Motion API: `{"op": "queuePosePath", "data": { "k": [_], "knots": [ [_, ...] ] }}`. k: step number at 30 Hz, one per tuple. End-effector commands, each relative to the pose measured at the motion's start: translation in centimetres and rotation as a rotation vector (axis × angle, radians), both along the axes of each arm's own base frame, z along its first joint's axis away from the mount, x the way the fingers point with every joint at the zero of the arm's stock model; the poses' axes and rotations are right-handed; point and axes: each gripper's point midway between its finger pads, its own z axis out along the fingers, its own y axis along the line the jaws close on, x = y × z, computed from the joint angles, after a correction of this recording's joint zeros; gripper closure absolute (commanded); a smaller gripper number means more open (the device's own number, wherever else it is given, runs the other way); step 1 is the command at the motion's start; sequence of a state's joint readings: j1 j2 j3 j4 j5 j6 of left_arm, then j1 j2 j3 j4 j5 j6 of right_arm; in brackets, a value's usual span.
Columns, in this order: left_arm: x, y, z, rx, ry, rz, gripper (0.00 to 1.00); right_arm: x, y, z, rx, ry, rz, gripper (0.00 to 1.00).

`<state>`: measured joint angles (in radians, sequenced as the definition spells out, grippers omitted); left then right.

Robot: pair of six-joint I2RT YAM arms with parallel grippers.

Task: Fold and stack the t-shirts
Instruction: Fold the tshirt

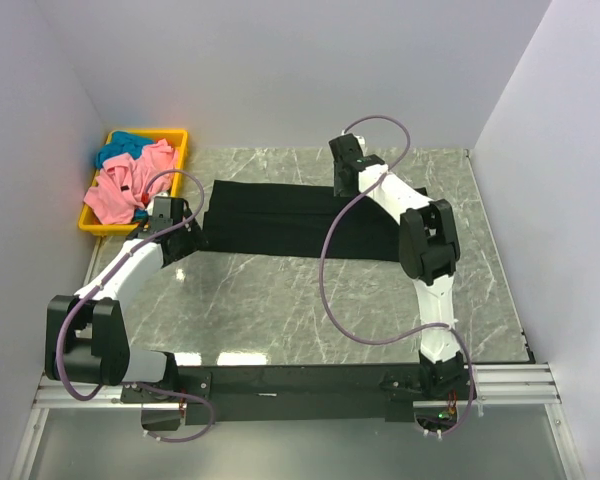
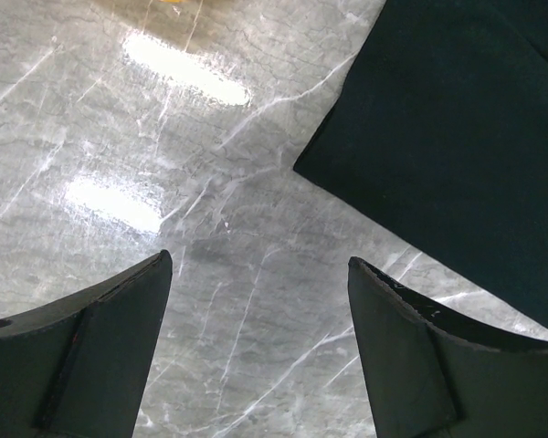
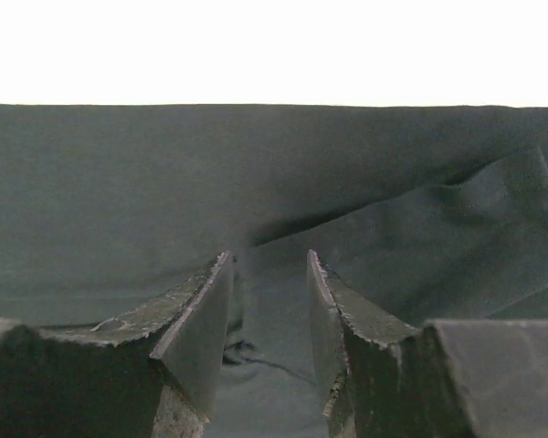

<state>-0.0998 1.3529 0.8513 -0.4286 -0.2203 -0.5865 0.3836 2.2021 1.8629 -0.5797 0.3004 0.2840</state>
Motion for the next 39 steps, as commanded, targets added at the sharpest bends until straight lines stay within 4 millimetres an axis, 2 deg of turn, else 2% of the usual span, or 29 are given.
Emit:
{"op": "queuePosePath", "data": {
  "k": [1, 8, 16, 23, 28, 39],
  "knots": [
    [1.2, -0.4, 1.6, -0.009, -0.056, -0.022, 0.17, 0.4, -0.3, 0.7, -0.073, -0.012, 0.003, 0.56],
    [1.2, -0.6, 1.7, -0.013, -0.057, -0.026, 0.17, 0.5, 0.8, -0.8, -0.097, 0.011, 0.049, 0.59],
    [1.2, -0.6, 1.6, -0.014, -0.055, -0.027, 0.17, 0.6, 2.1, -0.9, -0.104, 0.011, 0.097, 0.61],
    [1.1, -0.6, 1.5, -0.016, -0.052, -0.029, 0.17, 0.6, 1.1, -2.1, -0.161, 0.028, 0.062, 0.63],
    [1.2, -0.6, 1.5, -0.017, -0.05, -0.029, 0.17, 0.7, 1.0, -2.4, -0.177, 0.031, 0.065, 0.77],
    [1.1, -0.6, 1.5, -0.016, -0.05, -0.03, 0.17, 0.4, 1.7, -3.1, -0.166, 0.06, 0.093, 0.75]
  ]
}}
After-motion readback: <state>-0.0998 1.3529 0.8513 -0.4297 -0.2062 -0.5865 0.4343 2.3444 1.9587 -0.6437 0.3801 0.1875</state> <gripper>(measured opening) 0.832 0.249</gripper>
